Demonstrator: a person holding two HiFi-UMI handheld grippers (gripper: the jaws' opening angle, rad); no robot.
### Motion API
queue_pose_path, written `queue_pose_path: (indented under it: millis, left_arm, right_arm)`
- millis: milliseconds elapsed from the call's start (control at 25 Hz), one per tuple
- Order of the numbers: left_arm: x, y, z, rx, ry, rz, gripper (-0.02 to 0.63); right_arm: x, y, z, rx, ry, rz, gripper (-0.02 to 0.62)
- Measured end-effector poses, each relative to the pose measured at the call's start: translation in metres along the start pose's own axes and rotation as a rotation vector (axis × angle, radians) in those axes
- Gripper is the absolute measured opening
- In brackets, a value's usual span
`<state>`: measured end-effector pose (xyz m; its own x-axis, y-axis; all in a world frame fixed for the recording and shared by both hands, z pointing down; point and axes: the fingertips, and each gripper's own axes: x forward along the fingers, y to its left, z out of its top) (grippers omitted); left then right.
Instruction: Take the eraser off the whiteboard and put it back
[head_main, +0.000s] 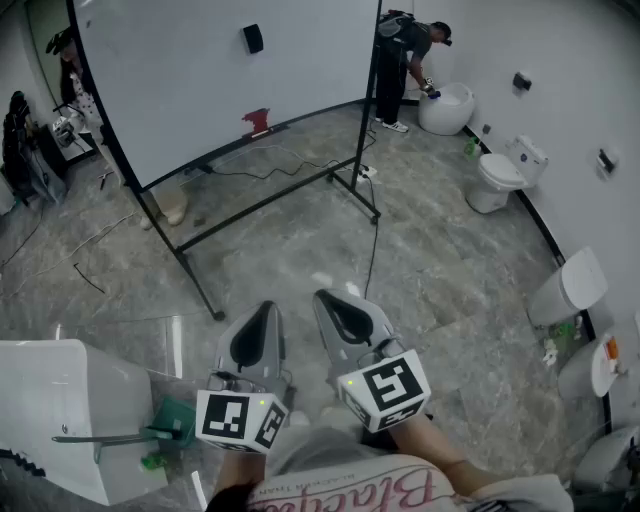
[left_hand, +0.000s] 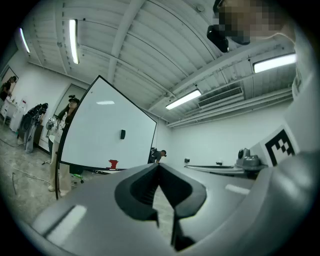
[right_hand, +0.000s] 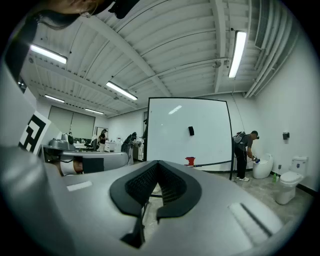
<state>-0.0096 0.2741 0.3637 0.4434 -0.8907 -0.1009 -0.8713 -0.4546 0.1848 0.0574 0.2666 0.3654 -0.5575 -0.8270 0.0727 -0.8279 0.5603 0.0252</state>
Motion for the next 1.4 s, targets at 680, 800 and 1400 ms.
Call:
queue_pose_path:
  millis: [680,800,1400]
  left_arm:
    - [0.018,-0.014,0.002,0.042,0.014,0.018,-0.002]
    - [0.021,-0.015,0.004,0.043,0.013,0.021,-0.002]
    - [0.026,-0.016,-0.002,0.03,0.026,0.037,-0.002]
  right_arm:
    - [-0.006,-0.026,0.0,-0.012,-0.014,-0.032,0.0]
    - [-0.005,-0.029,0.0,-0.008,-0.012,-0.028,0.0]
    - [-0.006,-0.029,-0.007,0.006,0.003,-0.001,0.0]
